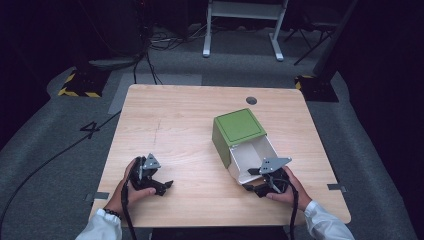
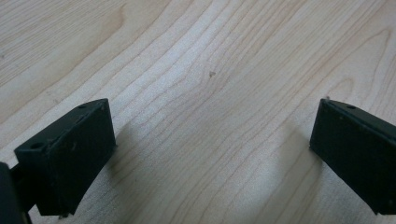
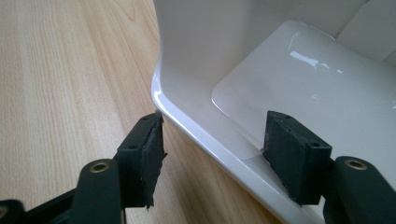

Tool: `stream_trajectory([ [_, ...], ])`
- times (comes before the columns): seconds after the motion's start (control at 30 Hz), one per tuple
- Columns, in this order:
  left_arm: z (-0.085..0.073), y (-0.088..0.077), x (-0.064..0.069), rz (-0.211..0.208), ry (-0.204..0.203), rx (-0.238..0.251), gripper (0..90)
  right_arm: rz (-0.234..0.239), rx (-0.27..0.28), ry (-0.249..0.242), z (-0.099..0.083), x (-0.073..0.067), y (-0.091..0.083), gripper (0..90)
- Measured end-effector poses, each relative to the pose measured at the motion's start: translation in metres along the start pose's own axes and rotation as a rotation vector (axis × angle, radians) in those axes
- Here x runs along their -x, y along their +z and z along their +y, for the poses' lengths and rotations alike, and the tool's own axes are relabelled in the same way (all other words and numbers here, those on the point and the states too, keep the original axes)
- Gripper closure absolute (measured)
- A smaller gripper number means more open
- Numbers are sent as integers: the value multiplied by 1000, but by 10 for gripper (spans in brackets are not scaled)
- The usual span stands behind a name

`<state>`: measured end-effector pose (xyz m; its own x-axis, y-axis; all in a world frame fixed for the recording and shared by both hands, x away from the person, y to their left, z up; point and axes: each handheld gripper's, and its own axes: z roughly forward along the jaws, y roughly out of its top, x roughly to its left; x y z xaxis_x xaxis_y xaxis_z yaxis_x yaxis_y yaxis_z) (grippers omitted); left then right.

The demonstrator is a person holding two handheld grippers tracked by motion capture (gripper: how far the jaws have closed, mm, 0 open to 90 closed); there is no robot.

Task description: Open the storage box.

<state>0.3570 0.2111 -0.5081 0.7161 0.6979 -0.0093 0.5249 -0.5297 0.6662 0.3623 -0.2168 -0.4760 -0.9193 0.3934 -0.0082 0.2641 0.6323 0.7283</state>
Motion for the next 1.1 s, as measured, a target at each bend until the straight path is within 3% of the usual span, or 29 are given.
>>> stream_trajectory([
  [0.6,0,0,0,-1,-3,2,3,-10,-22,0,-10,-4,-5,360],
  [1.1,0,0,0,-2,-4,1,3,-41,14,-12,-9,-3,-20,317],
])
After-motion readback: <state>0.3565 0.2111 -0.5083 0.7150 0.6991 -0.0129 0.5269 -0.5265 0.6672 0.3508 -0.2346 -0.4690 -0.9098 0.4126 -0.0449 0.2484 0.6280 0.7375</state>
